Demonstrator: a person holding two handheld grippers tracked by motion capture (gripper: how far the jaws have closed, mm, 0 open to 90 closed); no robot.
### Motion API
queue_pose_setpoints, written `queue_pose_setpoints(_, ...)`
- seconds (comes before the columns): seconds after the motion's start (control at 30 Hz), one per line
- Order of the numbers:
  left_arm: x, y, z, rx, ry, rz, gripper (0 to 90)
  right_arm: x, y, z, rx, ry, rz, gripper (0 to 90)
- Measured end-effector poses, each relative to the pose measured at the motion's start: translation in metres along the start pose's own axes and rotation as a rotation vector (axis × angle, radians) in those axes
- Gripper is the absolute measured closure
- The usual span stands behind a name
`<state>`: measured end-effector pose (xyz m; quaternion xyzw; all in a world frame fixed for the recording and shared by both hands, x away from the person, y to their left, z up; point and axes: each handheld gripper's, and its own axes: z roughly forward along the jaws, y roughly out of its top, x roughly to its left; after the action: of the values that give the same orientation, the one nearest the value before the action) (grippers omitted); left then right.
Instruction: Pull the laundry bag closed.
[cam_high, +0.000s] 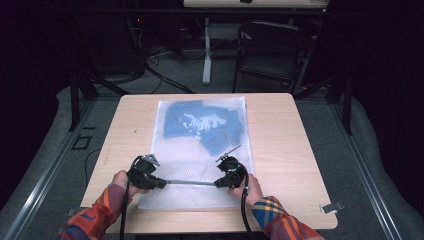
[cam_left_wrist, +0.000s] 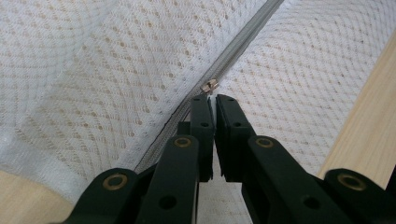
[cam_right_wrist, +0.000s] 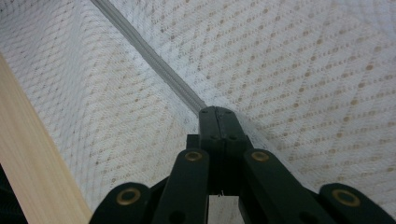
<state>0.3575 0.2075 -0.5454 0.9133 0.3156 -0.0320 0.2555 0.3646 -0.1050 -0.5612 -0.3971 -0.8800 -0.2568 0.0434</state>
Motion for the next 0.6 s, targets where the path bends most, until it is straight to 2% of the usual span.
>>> queue_pose_setpoints(0.27, -0.0018, 0.0004, 0.0013, 0.008, 0.002, -0.004, 86.6, 0.0000, 0.0001, 0.0000, 0.000, 0.000, 0.002, 90.0)
queue_pose_setpoints(0.33, -0.0022, 0.0003, 0.0019, 0.006, -0.001, -0.005, 86.6, 0.0006, -0.0002, 0.0010, -0.015, 0.011, 0.018, 90.0)
queue_pose_setpoints(0.43, -0.0020, 0.0005, 0.0027, 0.012, -0.007, -0.004, 86.6, -0.0021, -0.0001, 0.0002, -0.007, 0.025, 0.038, 90.0)
queue_pose_setpoints(0.53, -0.0029, 0.0009, 0.0042, 0.014, -0.015, -0.006, 86.6, -0.0021, 0.0014, -0.0013, 0.013, 0.015, 0.022, 90.0)
queue_pose_setpoints(0.6, -0.0041, 0.0014, 0.0047, 0.015, -0.016, -0.009, 86.6, 0.0012, 0.0039, -0.0020, -0.010, 0.019, 0.032, 90.0)
